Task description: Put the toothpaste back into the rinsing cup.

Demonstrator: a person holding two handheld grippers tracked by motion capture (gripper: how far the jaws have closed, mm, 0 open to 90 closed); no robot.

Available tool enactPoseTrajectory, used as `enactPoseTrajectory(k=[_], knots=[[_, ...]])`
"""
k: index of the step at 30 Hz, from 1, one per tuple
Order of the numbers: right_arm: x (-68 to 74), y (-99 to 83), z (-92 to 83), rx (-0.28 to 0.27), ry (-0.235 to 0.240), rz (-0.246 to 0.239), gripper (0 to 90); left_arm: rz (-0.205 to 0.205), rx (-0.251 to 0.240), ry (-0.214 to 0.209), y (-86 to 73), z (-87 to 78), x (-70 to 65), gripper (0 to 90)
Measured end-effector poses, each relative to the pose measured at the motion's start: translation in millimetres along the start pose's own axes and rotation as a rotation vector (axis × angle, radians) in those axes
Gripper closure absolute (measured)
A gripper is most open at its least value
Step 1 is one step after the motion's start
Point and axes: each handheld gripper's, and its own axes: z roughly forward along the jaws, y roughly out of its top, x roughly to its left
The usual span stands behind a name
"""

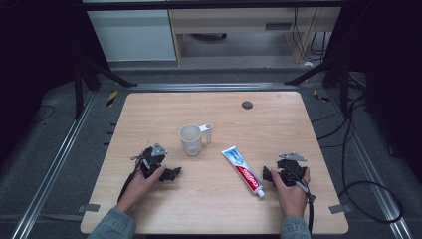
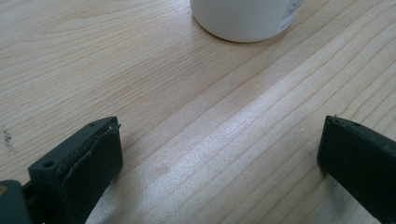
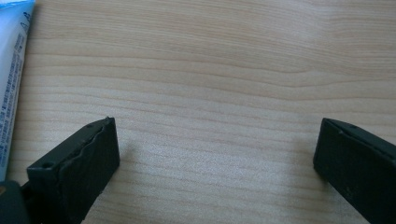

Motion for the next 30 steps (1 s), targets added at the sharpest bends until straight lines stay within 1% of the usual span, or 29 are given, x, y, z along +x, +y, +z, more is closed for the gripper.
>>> enactPoseTrajectory(k=[6, 7, 9, 10, 12, 14, 17, 18, 20, 21, 24, 25, 26, 27, 28, 29, 30], knots=[[-3.4, 0.7, 0.4, 0.000, 0.028, -0.023, 1.0, 0.001, 0.000, -0.002, 1.0, 1.0, 0.9, 0.0], [-4.2, 2.0, -0.1, 0.011, 0.031, -0.027, 3.5, 0.001, -0.001, -0.002, 1.3, 1.3, 1.1, 0.0], [-6.2, 5.8, -3.6, 0.035, 0.045, -0.016, 8.5, 0.000, -0.001, -0.003, 1.4, 1.5, 1.3, 0.0], [-6.6, 9.6, -8.7, 0.039, 0.068, -0.005, 7.2, 0.002, 0.000, -0.004, 2.2, 2.2, 2.0, 0.0], [-4.7, 15.2, -16.4, 0.040, 0.058, -0.023, 8.9, 0.005, 0.000, -0.005, 2.7, 2.7, 2.9, 0.0], [-0.8, 22.7, -24.5, 0.058, 0.053, -0.036, 9.5, 0.006, -0.001, -0.007, 3.2, 3.3, 3.8, 0.0], [9.3, 37.6, -37.6, 0.068, 0.069, -0.097, 12.8, 0.004, 0.000, -0.006, 4.3, 4.4, 5.4, 0.0], [14.6, 44.0, -42.7, 0.080, 0.067, -0.124, 13.9, 0.003, 0.000, -0.006, 4.6, 4.6, 6.0, 0.0], [22.9, 53.9, -49.7, 0.101, 0.074, -0.158, 16.9, 0.003, -0.001, -0.006, 4.9, 5.1, 6.6, 0.0], [27.3, 58.6, -52.3, 0.116, 0.081, -0.167, 17.2, 0.003, -0.001, -0.006, 5.0, 5.2, 6.8, 0.0], [39.8, 72.1, -58.4, 0.145, 0.076, -0.224, 19.9, 0.006, 0.000, -0.007, 5.3, 5.4, 7.4, 0.0], [39.8, 72.1, -58.4, 0.145, 0.076, -0.224, 19.9, 0.006, 0.000, -0.007, 5.3, 5.4, 7.4, 0.0], [47.3, 80.6, -61.3, 0.160, 0.076, -0.258, 21.3, 0.006, 0.000, -0.008, 5.3, 5.4, 7.5, 0.0], [47.3, 80.6, -61.3, 0.160, 0.076, -0.258, 21.3, 0.006, 0.000, -0.008, 5.3, 5.4, 7.5, 0.0], [49.3, 83.1, -62.1, 0.165, 0.078, -0.269, 21.6, 0.007, 0.000, -0.008, 5.3, 5.3, 7.5, 0.0], [54.6, 89.3, -63.0, 0.190, 0.076, -0.287, 22.3, 0.007, 0.000, -0.009, 5.3, 5.3, 7.6, 0.0], [55.9, 90.9, -62.9, 0.199, 0.075, -0.294, 22.8, 0.007, -0.001, -0.009, 5.2, 5.3, 7.6, 0.0]])
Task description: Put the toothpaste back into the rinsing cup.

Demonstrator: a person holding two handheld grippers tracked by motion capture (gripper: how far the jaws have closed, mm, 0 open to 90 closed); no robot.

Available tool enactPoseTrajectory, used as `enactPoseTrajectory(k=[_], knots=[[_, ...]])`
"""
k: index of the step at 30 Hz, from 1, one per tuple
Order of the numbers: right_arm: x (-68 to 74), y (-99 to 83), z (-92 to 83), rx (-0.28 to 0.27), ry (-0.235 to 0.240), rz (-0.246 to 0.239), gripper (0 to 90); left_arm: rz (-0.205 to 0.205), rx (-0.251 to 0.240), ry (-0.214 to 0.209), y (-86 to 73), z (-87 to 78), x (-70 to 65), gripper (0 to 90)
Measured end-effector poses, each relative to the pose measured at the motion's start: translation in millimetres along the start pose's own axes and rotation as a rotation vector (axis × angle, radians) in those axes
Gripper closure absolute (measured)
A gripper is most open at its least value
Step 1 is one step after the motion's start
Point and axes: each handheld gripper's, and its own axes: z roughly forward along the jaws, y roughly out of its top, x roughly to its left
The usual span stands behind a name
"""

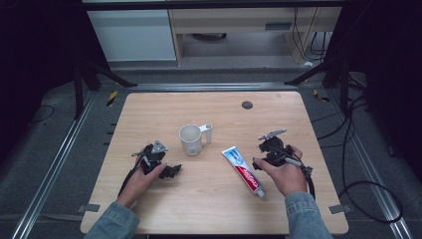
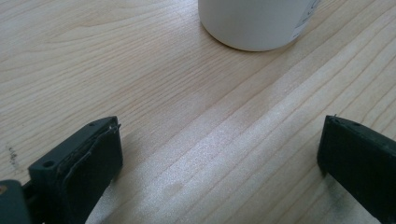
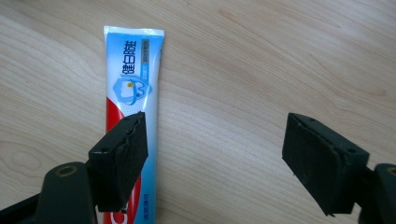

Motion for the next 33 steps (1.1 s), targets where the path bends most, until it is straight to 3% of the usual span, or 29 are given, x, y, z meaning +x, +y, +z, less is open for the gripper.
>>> enactPoseTrajectory(k=[10, 17, 20, 33], knots=[[8.7, 19.4, -2.8, 0.072, -0.012, -0.056, 24.8, 0.004, -0.004, -0.007, -0.4, -0.2, 0.8, 0.0], [10.6, 31.5, 1.0, 0.099, -0.007, -0.069, 28.7, 0.007, -0.003, -0.009, -0.2, -0.1, 1.4, 0.0], [15.4, 37.9, 8.5, 0.118, 0.014, -0.080, 33.1, 0.007, -0.003, -0.009, -0.2, -0.1, 1.5, 0.0], [43.6, 49.8, 40.8, 0.178, 0.078, -0.122, 33.2, 0.004, -0.004, -0.009, 0.5, 0.6, 2.2, 0.0]])
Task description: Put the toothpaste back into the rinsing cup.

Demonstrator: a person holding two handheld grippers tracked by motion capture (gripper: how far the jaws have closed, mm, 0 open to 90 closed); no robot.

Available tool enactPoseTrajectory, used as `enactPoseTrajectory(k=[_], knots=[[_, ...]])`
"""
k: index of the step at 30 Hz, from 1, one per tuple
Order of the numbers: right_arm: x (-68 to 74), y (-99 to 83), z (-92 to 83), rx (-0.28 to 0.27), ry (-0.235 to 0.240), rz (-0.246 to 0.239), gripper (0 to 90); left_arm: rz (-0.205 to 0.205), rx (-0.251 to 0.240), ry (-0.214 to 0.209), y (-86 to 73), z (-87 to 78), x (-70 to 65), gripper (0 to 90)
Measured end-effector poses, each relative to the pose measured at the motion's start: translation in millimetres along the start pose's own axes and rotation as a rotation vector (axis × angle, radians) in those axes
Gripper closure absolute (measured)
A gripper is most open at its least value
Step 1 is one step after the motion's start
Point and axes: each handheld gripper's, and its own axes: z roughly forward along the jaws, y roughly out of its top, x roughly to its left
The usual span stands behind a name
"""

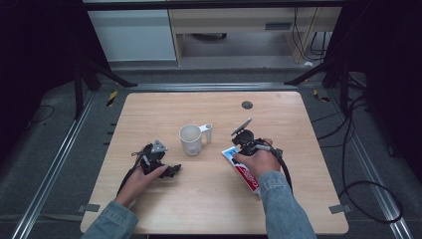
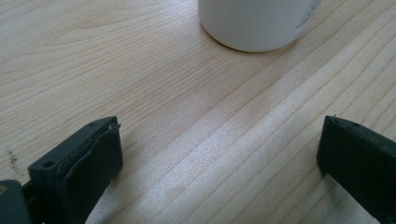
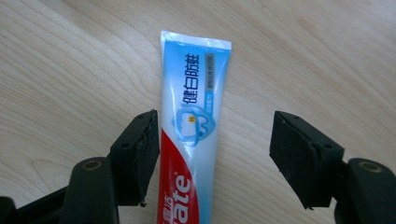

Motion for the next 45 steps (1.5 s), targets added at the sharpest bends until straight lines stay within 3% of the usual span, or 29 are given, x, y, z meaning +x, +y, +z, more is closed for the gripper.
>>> enactPoseTrajectory(k=[17, 45], knots=[[3.8, 5.5, 47.0, 0.100, 0.053, 0.035, 39.1, 0.002, 0.004, 0.001, 0.5, 0.2, 0.5, 0.0], [4.7, 4.6, 59.9, 0.144, 0.067, 0.032, 44.8, 0.003, 0.005, 0.002, 0.7, 0.5, 0.5, 0.0]])
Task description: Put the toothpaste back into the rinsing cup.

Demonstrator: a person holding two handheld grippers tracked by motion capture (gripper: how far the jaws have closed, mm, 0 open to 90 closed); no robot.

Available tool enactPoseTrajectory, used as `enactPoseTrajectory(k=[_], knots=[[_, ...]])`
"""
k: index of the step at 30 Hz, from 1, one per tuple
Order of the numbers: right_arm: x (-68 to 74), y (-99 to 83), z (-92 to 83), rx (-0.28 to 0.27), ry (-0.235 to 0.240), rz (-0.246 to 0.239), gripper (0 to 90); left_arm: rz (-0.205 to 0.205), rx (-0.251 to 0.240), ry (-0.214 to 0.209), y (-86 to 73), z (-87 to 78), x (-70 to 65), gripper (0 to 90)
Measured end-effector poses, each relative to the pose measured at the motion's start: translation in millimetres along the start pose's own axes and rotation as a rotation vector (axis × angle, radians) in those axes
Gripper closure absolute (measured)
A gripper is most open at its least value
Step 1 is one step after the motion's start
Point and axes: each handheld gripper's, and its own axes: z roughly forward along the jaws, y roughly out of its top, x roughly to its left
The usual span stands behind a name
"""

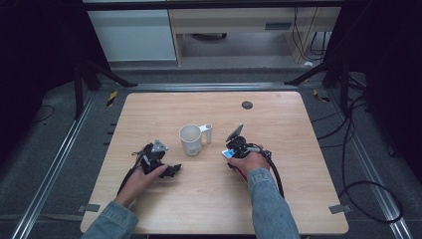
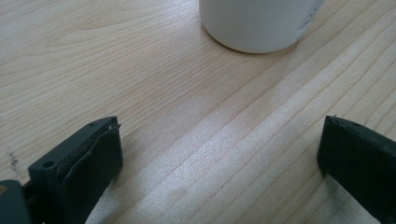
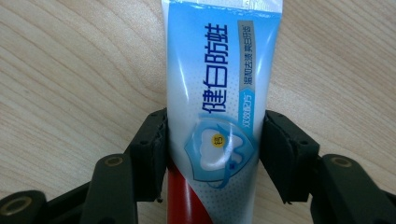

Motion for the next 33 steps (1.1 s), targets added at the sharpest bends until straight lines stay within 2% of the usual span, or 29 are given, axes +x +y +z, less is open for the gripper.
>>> enactPoseTrajectory(k=[2, 4, 5, 8, 12, 16, 23, 26, 33], knots=[[0.1, -0.1, 0.0, 0.002, 0.005, 0.007, 45.4, 0.000, 0.000, 0.000, 0.0, 0.0, 0.0, 0.0], [-1.0, -0.6, 0.7, -0.003, 0.005, -0.007, 46.4, 0.000, 0.000, 0.000, 0.0, 0.0, 0.0, 0.0], [-0.2, -0.6, -0.1, 0.001, 0.015, 0.008, 46.9, 0.000, 0.000, 0.000, 0.1, 0.1, 0.1, 0.0], [-0.3, -1.3, -0.8, 0.002, 0.018, -0.013, 50.3, 0.000, 0.000, 0.000, 0.1, 0.1, 0.1, 0.0], [-3.0, -2.3, -4.5, -0.006, 0.030, -0.007, 60.8, 0.000, 0.000, 0.000, 0.1, 0.1, 0.1, 0.0], [-7.8, -5.1, -10.5, -0.023, 0.066, 0.001, 69.5, 0.000, 0.000, -0.001, 0.1, 0.2, 0.1, 0.0], [-13.0, -8.6, -19.4, -0.054, 0.087, 0.008, 72.5, 0.000, 0.000, -0.001, 0.2, 0.2, 0.2, 0.0], [-15.4, -8.9, -27.4, -0.063, 0.082, 0.016, 72.8, 0.000, 0.000, -0.001, 0.2, 0.2, 0.1, 0.0], [-22.2, -8.2, -53.4, -0.080, 0.049, -0.003, 72.9, -0.003, -0.005, 0.000, 0.2, 0.5, -0.1, 0.0]])
